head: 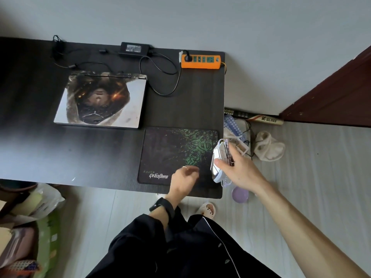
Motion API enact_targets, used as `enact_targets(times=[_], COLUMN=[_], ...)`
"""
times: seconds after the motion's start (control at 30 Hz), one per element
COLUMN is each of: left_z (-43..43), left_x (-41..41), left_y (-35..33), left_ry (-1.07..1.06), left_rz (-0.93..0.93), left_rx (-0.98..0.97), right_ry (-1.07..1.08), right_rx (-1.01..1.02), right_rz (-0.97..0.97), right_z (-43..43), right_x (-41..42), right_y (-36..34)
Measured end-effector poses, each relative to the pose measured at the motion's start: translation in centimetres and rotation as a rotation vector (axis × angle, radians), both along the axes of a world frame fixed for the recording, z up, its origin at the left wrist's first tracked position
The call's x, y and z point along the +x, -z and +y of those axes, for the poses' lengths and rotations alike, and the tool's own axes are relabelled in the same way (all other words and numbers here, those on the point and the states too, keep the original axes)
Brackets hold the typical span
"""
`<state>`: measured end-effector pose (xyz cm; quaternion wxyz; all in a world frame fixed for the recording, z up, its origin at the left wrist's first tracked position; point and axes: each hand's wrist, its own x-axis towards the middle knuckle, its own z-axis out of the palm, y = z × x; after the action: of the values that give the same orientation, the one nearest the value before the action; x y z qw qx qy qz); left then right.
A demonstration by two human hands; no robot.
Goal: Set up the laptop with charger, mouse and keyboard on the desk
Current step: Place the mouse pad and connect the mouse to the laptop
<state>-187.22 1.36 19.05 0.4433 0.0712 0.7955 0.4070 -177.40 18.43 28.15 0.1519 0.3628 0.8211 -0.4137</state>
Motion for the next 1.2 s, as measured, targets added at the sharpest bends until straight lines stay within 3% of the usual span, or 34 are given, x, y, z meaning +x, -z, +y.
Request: enact_targets(times=[0.07,0.17,0.3,0.4,0.6,0.77,0.9,1.0,1.2], left_z=[0.7,0.6,-0.6,-2.0,-2.7,-2.2,-3.2,-3.7,-3.7], left_x=[-1.3,-2.9,-5.0,-6.7,-9.1,-10.7,-11.7,-12.4,-12.8], left_y=[-1.7,-3.2,-1.7,0.6,3.3,3.3,4.1,4.1,3.1], left_ry=[-0.233,-0.192,-0.237,-0.287,-0.101,-0.105,-0.024,0.045,0.122], left_rz=[-0.349,-0.478,-0.409,-0.326,-0.147,-0.020,0.077,-0.002,-0.039], left_rx=[0.154,0.227,0.203,0.067,-0.138,-0.260,-0.316,-0.332,-0.231], right_ry=[0.016,0.094,0.166,0.320,0.615,0.801,0.783,0.706,0.659], right_rx=[-0.035,-0.126,-0.170,-0.172,0.074,0.257,0.346,0.356,0.166], right_rz=[-0.023,-0.054,-0.007,0.053,0.122,0.284,0.506,0.639,0.549], right_z=[-0.5,-1.7,-3.4,-3.6,-2.0,-0.8,-0.8,-1.8,-3.9], right_x=[-1.5,-3.8,-5.9,-7.2,-8.6,-9.9,-11.4,-12.8,-13.1], right_y=[0.6,2.0,5.1,5.9,5.2,2.1,-0.6,-2.2,0.3])
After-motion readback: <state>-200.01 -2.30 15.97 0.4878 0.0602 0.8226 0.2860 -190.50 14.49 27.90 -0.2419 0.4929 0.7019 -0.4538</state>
